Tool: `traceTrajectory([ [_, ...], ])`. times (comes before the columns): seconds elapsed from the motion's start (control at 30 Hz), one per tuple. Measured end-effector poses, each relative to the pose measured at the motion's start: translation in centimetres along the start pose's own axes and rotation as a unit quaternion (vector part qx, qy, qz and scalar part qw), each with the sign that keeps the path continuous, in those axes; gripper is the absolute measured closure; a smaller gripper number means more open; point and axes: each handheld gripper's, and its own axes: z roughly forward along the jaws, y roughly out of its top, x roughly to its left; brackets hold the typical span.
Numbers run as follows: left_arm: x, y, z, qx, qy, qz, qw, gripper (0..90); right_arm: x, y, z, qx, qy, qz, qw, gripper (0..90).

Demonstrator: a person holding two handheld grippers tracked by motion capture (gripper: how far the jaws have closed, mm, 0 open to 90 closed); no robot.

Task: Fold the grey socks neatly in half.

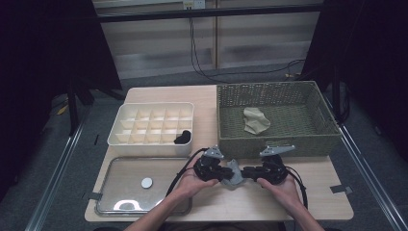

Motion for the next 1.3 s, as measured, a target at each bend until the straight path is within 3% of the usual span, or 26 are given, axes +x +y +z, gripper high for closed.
traceTrajectory([
  [0.17,-0.2,-0.1,0.1,-0.002,0.006,0.0,1.0,79.6,-0.4,-0.1,0.5,0.007,-0.004,0.004,1.0,69.5],
  [0.23,-0.3,-0.2,0.1,-0.005,0.008,0.0,1.0,79.8,-0.5,-0.4,0.8,0.015,-0.016,0.006,0.9997,63.9],
  [0.4,-0.4,-0.2,0.2,-0.006,0.011,0.003,0.9999,79.9,-0.7,-0.5,0.9,0.015,-0.021,0.01,0.9996,63.0],
  [0.7,-0.2,-0.3,0.2,-0.006,0.003,-0.004,1.0,80.1,-0.4,-0.6,1.6,0.025,0.001,0.022,0.9995,74.5],
  [0.9,0.0,-0.3,0.2,-0.007,-0.002,-0.01,0.9999,80.6,-0.1,-0.2,1.1,0.01,0.008,0.024,0.9996,82.2],
  [1.0,0.0,-0.3,0.3,-0.008,-0.002,-0.011,0.9999,80.9,0.1,0.2,0.7,-0.006,0.016,0.02,0.9996,82.9],
  [1.3,-0.2,-0.2,0.3,-0.004,0.003,-0.009,0.9999,81.0,0.9,0.6,0.5,-0.018,0.032,0.018,0.9992,83.7],
])
